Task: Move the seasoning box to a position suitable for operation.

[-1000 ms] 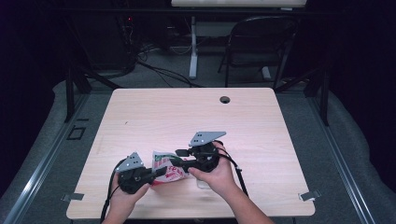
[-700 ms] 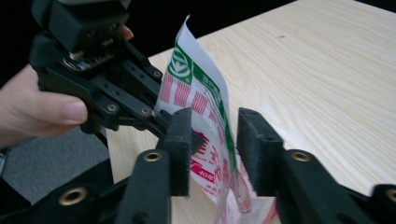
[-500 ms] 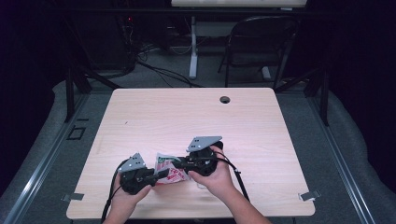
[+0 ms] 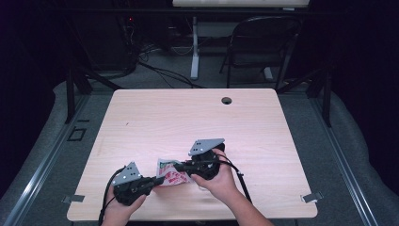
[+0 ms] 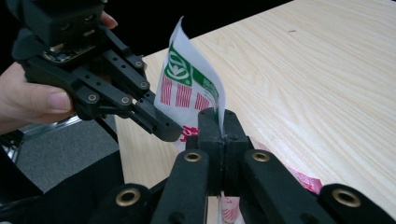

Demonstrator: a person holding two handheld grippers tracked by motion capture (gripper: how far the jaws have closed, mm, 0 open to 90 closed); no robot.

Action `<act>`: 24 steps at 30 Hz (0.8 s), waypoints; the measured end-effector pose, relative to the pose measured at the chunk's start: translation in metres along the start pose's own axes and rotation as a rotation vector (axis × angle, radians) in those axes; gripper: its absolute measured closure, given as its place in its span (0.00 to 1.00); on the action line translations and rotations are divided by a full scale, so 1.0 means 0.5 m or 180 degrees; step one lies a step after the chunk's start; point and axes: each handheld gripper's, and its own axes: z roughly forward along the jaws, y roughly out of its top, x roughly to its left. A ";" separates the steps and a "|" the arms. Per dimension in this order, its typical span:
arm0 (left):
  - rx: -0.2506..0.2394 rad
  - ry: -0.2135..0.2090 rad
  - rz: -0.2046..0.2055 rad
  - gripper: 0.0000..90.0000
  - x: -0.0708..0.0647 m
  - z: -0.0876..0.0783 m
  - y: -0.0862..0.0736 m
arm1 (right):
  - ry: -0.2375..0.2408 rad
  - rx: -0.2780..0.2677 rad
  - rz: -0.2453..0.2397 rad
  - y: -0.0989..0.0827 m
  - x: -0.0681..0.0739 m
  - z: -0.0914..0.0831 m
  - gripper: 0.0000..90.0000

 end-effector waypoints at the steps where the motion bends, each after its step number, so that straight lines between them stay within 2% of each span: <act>1: 0.0009 -0.0003 0.0022 1.00 0.000 0.001 0.000 | -0.0014 0.0002 0.0004 -0.001 0.001 0.001 1.00; 3: 0.0006 0.0000 0.0015 1.00 0.001 0.000 -0.001 | 0.0020 0.0020 0.0041 -0.004 -0.001 0.002 0.93; 6: -0.0006 -0.0013 -0.0001 1.00 0.000 0.002 -0.001 | 0.0044 0.0089 -0.0001 -0.006 0.001 0.010 0.85; 11: -0.0029 -0.0044 -0.0054 1.00 0.003 0.003 -0.003 | 0.0039 0.0183 -0.0022 -0.009 0.002 0.024 0.82; 16: -0.0014 -0.0051 -0.0069 1.00 0.003 0.005 -0.005 | 0.0044 0.0251 0.0006 -0.012 0.000 0.032 0.84; 24: 0.0011 -0.0078 -0.0044 1.00 0.001 0.008 -0.006 | 0.0135 0.0402 -0.0010 -0.014 -0.002 0.041 0.97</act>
